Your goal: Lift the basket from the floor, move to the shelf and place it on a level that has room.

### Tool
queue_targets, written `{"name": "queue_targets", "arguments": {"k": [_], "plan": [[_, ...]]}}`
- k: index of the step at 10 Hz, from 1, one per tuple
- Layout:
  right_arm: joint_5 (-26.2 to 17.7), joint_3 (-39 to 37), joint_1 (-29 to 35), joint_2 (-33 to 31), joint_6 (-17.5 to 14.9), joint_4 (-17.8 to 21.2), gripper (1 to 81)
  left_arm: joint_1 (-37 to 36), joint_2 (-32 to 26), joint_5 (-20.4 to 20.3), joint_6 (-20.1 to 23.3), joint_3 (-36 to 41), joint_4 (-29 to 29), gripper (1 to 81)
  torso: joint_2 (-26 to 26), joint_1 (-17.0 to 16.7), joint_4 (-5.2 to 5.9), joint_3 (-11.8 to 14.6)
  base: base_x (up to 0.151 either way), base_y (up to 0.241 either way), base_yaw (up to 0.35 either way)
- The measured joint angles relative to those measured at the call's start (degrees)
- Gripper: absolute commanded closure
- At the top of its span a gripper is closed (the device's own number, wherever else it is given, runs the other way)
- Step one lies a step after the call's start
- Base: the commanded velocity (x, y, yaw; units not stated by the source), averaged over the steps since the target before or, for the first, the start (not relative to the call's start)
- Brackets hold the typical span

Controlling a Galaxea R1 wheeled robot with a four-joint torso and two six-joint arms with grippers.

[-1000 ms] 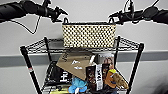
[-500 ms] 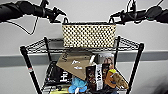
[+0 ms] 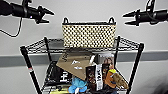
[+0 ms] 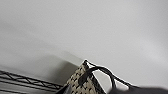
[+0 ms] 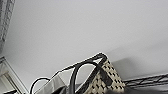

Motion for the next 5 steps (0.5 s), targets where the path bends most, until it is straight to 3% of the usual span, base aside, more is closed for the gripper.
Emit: {"name": "queue_targets", "arguments": {"k": [5], "plan": [[-0.3, 11.9, 0.6, -14.4, 0.78, -0.06, 1.0, -0.79, -12.31, 1.76, -0.17, 11.78, 0.02, 1.0, 0.0, -0.02, 0.0, 0.02, 0.0, 0.0, 0.0]]}}
